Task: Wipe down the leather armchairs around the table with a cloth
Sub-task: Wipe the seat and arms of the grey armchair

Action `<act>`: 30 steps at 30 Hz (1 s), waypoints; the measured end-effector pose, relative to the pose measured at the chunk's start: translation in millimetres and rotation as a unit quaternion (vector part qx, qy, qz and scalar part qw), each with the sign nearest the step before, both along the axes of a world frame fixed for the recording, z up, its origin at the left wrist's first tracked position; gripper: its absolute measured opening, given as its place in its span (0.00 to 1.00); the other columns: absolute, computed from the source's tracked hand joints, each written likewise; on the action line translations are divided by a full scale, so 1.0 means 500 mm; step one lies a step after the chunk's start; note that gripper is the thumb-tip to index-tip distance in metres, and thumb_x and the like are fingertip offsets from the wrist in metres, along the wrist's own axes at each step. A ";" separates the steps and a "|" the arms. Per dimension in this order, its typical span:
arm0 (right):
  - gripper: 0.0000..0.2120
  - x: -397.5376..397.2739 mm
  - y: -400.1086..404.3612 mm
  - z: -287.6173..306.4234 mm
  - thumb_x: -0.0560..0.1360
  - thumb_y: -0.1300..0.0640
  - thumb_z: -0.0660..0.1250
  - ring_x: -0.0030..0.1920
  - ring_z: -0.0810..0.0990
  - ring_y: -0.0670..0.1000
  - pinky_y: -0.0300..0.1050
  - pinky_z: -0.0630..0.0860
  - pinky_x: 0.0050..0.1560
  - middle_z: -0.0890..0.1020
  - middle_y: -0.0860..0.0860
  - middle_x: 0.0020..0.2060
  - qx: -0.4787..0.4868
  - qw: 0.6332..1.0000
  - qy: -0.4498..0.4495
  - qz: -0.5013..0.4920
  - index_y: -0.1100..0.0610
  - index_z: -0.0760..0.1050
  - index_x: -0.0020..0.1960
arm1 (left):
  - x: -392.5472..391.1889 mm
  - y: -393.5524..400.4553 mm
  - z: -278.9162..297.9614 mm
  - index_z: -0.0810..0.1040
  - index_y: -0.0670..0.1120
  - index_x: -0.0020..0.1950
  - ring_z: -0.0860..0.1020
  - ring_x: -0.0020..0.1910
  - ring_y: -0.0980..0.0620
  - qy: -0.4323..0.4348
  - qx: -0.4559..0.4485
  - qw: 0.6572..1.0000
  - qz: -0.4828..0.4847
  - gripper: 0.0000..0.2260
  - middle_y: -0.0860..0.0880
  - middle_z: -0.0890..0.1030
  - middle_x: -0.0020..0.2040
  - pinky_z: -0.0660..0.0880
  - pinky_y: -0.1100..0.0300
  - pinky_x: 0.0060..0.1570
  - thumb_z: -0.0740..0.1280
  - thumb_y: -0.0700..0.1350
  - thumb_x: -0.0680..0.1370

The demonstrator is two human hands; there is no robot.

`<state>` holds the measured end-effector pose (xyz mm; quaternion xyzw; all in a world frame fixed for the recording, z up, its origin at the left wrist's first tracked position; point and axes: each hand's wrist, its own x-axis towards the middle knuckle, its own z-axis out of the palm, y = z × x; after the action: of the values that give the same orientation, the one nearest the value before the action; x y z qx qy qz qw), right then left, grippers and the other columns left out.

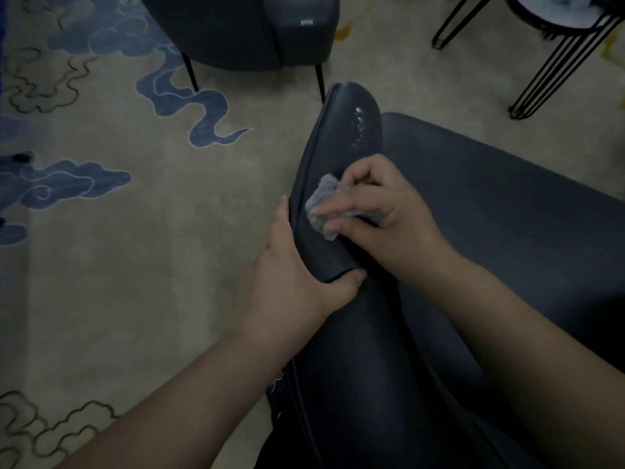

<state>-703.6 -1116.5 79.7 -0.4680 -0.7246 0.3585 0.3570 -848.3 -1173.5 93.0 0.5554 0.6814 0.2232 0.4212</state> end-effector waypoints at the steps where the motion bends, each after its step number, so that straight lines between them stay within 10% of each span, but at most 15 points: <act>1: 0.11 0.010 0.005 -0.001 0.68 0.62 0.74 0.51 0.73 0.51 0.42 0.71 0.56 0.71 0.54 0.47 -0.017 0.999 0.009 -0.028 0.52 0.81 0.49 | 0.000 -0.001 0.000 0.53 0.51 0.78 0.71 0.67 0.57 0.005 0.001 1.000 0.000 0.51 0.55 0.70 0.71 0.70 0.59 0.65 0.77 0.56 0.61; 11: 0.12 -0.002 0.024 0.000 0.69 0.60 0.74 0.51 0.73 0.52 0.46 0.71 0.57 0.72 0.54 0.46 0.004 0.999 -0.005 -0.039 0.50 0.81 0.50 | -0.001 -0.003 -0.001 0.52 0.51 0.79 0.70 0.68 0.58 0.016 0.008 1.000 0.002 0.52 0.55 0.69 0.72 0.68 0.65 0.64 0.77 0.56 0.61; 20: 0.12 0.012 -0.004 -0.037 0.69 0.61 0.74 0.50 0.71 0.40 0.29 0.68 0.55 0.70 0.50 0.47 -0.045 0.990 0.059 -0.120 0.48 0.81 0.49 | 0.000 -0.004 0.001 0.52 0.53 0.78 0.70 0.66 0.61 0.010 -0.004 1.000 0.009 0.51 0.58 0.69 0.71 0.69 0.67 0.62 0.77 0.56 0.62; 24: 0.11 0.032 0.051 -0.049 0.72 0.62 0.71 0.53 0.76 0.45 0.35 0.71 0.59 0.74 0.54 0.51 -0.090 0.969 0.116 -0.199 0.48 0.80 0.49 | 0.007 0.031 0.011 0.62 0.53 0.73 0.75 0.55 0.63 0.038 -0.019 0.999 0.019 0.43 0.62 0.75 0.58 0.69 0.79 0.44 0.75 0.61 0.61; 30: 0.09 0.068 0.057 -0.070 0.76 0.61 0.68 0.56 0.79 0.45 0.42 0.74 0.61 0.79 0.56 0.57 -0.158 0.901 0.267 -0.303 0.53 0.82 0.53 | 0.050 0.141 -0.013 0.69 0.53 0.59 0.77 0.46 0.54 0.134 0.010 0.988 0.072 0.28 0.58 0.77 0.49 0.74 0.60 0.42 0.70 0.67 0.66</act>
<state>-669.4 -1087.8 44.8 -0.6014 -0.3595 0.4543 0.5501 -823.1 -1103.0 86.6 0.5341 0.7675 0.1829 0.3038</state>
